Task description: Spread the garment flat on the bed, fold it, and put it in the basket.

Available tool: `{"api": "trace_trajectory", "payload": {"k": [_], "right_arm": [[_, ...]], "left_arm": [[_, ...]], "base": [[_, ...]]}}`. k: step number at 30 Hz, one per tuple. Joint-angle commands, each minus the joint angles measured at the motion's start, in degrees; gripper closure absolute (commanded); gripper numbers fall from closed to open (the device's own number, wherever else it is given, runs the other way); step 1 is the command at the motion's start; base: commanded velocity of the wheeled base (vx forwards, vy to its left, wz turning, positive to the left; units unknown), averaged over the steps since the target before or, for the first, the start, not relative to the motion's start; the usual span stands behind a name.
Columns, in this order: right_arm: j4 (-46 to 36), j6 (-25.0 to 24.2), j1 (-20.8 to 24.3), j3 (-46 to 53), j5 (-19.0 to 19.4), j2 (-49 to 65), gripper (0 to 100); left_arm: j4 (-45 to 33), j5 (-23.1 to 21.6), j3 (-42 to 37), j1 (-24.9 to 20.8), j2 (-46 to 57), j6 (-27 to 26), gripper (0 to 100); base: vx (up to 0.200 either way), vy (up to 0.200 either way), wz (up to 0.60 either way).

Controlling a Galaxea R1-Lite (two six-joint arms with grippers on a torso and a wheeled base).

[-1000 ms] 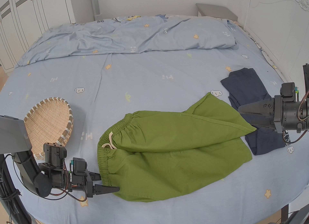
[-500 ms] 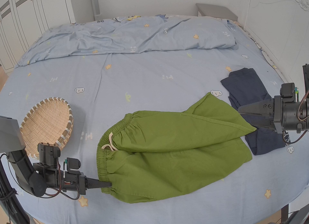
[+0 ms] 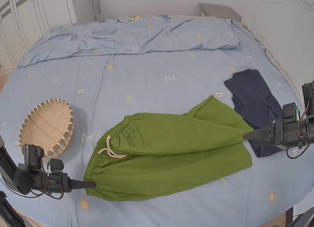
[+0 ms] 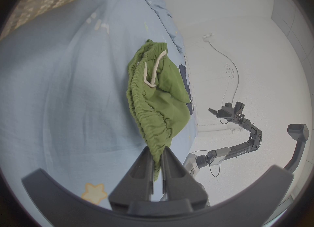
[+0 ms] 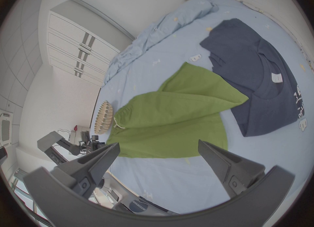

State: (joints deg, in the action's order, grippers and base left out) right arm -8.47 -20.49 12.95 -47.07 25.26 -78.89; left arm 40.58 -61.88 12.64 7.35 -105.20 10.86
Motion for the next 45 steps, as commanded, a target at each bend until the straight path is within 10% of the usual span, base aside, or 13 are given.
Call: {"api": "trace_trajectory", "payload": {"k": [1,18,45], "right_arm": [[0.03,2.12,-4.07,3.56,2.69,-3.2,0],[0.12,17.33,-17.6,8.4,11.66,-18.5,0],[11.64,17.86,-18.75,11.82,26.95,-29.4,0]], "left_arm": [[-0.68,0.0,-0.25,1.61,2.11,-1.28,100],[-0.5,-0.17,-0.78,3.37,1.05,-6.82,100],[-0.33,-0.17,0.01,3.46,0.26,-6.82,100]], "base": [[0.0,0.0,0.0],[0.0,0.0,0.0],[0.0,0.0,0.0]]}}
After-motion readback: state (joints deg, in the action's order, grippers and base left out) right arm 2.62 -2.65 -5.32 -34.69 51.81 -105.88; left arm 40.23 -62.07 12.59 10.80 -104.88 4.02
